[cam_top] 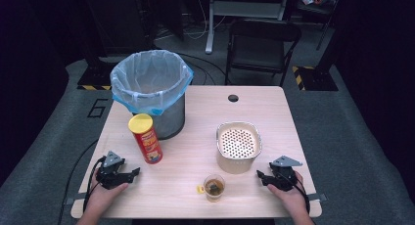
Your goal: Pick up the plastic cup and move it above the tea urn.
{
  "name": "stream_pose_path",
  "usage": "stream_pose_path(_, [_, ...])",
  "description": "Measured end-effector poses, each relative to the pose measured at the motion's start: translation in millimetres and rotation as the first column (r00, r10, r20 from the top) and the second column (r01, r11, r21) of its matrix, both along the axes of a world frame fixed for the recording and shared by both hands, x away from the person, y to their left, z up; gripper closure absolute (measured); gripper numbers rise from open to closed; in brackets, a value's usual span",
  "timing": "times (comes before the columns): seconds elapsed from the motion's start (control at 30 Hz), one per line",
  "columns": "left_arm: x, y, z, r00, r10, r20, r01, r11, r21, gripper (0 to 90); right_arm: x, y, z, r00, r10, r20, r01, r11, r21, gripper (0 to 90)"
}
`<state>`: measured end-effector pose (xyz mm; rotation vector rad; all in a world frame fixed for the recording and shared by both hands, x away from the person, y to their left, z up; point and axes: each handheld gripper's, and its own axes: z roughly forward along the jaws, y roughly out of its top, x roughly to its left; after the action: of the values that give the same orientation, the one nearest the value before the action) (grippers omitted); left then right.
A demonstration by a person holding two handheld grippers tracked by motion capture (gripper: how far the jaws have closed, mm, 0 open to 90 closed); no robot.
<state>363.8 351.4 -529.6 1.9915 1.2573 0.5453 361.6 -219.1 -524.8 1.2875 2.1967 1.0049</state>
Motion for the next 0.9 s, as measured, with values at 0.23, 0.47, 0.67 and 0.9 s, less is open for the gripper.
stream_pose_path(0.23, [-1.7,-3.8,0.0,0.9982,0.06,-0.001,-0.06,0.9982,0.005,22.4,-8.1,0.3,7.4,0.9994,0.017,-0.03,-0.017,1.0,0.018,44.7])
stream_pose_path(0.47, [-0.3,-2.7,-0.7,0.999,0.045,0.009,-0.045,0.999,0.003,22.4,-31.2,9.4,37.6,0.9932,0.116,-0.005,-0.116,0.993,0.037,43.8])
stream_pose_path(0.67, [0.7,-1.2,-0.6,0.9996,0.026,0.009,-0.026,0.9997,0.002,22.3,-46.6,22.3,46.4,0.9715,0.232,0.047,-0.236,0.968,0.088,40.3])
stream_pose_path(0.9, [0.6,-0.3,-0.7,0.9998,0.016,0.009,-0.016,0.9999,0.003,22.3,-51.7,41.4,45.8,0.9453,0.321,0.06,-0.326,0.937,0.127,32.8])
